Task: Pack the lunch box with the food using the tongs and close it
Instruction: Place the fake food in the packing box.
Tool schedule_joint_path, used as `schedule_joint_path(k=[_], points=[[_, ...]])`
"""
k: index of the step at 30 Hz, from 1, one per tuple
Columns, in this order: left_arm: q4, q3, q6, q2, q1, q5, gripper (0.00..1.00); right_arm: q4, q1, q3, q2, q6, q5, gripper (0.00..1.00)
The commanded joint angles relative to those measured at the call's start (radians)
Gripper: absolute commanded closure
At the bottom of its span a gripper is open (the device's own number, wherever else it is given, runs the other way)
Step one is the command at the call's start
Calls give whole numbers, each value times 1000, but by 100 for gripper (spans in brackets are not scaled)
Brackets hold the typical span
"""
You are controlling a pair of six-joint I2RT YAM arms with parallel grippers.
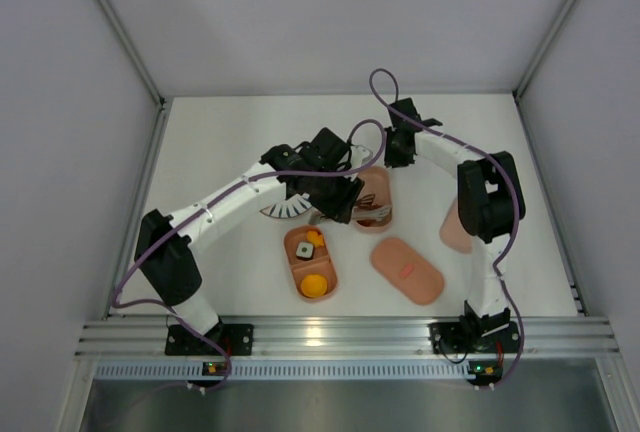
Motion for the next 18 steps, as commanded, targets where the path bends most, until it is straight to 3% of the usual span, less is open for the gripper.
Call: schedule_joint_path(k=[1,8,18], points=[[53,-2,13,-28,-5,56,49,-14,13,-5,-62,-19,16,81],[54,-5,11,-40,-5,68,50,-11,13,-9,-60,-19,17,81],[105,-1,-84,-171,-3,-124,50,-34,7,-19,-143,-28,88,81]])
